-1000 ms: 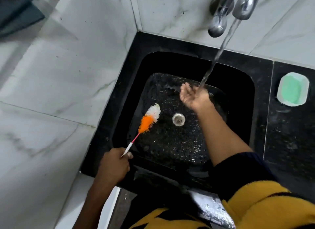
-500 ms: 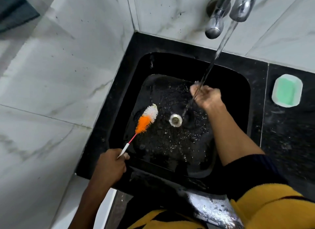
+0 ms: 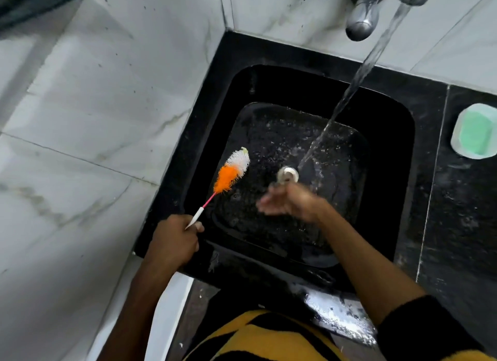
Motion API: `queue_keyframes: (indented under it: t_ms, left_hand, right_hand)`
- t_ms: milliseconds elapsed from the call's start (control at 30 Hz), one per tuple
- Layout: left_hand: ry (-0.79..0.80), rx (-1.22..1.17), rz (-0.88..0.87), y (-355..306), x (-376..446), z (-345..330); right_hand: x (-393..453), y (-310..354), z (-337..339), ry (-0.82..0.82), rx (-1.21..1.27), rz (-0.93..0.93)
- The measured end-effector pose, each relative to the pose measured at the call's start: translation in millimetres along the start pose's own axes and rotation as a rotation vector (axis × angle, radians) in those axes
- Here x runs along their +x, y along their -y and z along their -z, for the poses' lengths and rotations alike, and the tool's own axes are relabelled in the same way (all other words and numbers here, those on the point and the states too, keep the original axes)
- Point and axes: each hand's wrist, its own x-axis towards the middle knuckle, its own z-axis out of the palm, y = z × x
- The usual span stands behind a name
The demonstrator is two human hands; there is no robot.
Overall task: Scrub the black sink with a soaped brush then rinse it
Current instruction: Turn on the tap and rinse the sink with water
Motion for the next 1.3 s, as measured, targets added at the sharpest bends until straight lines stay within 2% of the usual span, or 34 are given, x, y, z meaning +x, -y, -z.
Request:
queue_keyframes:
  t_ms: [67, 133, 167, 233, 300, 333, 400, 533, 667, 733, 800, 867, 900, 933, 967, 1033, 1067, 1100, 1167, 1200, 1233, 1300]
  left_hand:
    - [0.021, -0.012, 0.009, 3.3, 1.7, -0.8]
    - [0.038, -0.019, 0.012, 6.5, 3.7, -2.2]
    - [0.044, -0.017, 0.009, 7.2, 4.3, -3.5]
    - [0.051, -0.008, -0.002, 6.6, 5.2, -5.5]
    - [0.063, 0.004, -0.010, 4.1, 7.1, -8.9]
    - [0.067, 0.008, -0.014, 2.6, 8.2, -10.8]
    - [0.073, 0.015, -0.018, -0.5, 10.6, -13.5]
    - [0.101, 0.017, -0.037, -7.0, 14.4, -19.3]
    - [0.113, 0.051, -0.074, -14.6, 20.0, -22.1]
    - [0.115, 0.053, -0.084, -18.2, 22.0, -22.7]
    - [0.122, 0.045, -0.089, -21.8, 23.3, -23.1]
    - [0.126, 0.039, -0.093, -24.4, 25.2, -22.9]
    - [0.127, 0.041, -0.093, -25.3, 26.0, -23.0]
    - [0.129, 0.045, -0.095, -26.6, 26.9, -23.1]
    - [0.131, 0.051, -0.097, -27.8, 28.0, -23.2]
    - [0.134, 0.059, -0.096, -30.7, 29.9, -24.5]
    - [0.136, 0.063, -0.096, -32.2, 30.2, -25.0]
    - [0.137, 0.070, -0.098, -34.2, 30.6, -26.0]
    - [0.136, 0.085, -0.104, -38.1, 30.2, -28.0]
    - [0.137, 0.091, -0.107, -40.0, 29.6, -29.0]
    - [0.140, 0.095, -0.109, -41.3, 28.9, -30.0]
    - [0.148, 0.105, -0.115, -43.6, 27.4, -31.6]
  right_hand:
    - [-1.3, -34.4, 2.8, 0.093, -0.340, -0.175]
    - [0.0, -44.2, 15.1, -0.026, -0.447, -0.235]
    - [-1.0, -39.0, 23.9, -0.138, -0.402, -0.217]
    - [0.7, -16.5, 43.9, -0.294, -0.064, -0.115]
    - [2.5, 13.0, 59.4, -0.324, 0.470, -0.009]
    - [3.8, 28.5, 63.9, -0.341, 0.658, 0.036]
    - [9.1, 54.0, 64.0, -0.392, 0.820, 0.112]
    - [14.0, 81.5, 47.1, -0.322, 0.803, 0.165]
    - [12.7, 72.7, 46.9, -0.134, 0.613, 0.097]
    - [5.0, 51.4, 53.7, -0.055, 0.421, 0.014]
    - [-4.5, 18.9, 66.3, 0.042, -0.050, -0.143]
    - [-13.5, -15.6, 75.4, 0.193, -0.509, -0.388]
    - [-17.0, -28.7, 79.3, 0.193, -0.716, -0.483]
    - [-20.0, -37.1, 83.1, 0.123, -0.928, -0.515]
    - [-20.8, -40.4, 88.8, -0.015, -1.158, -0.465]
    - [-22.7, -31.6, 102.7, -0.373, -1.423, -0.201]
    - [-24.1, -21.5, 104.2, -0.491, -1.344, -0.096]
    - [-24.1, -9.6, 102.4, -0.538, -1.183, -0.034]
    - [-19.5, 12.7, 90.0, -0.573, -0.443, 0.015]
    - [-14.6, 22.5, 82.9, -0.546, -0.049, 0.020]
    - [-11.5, 32.7, 76.7, -0.494, 0.200, 0.045]
    - [-4.4, 50.5, 64.1, -0.404, 0.495, 0.085]
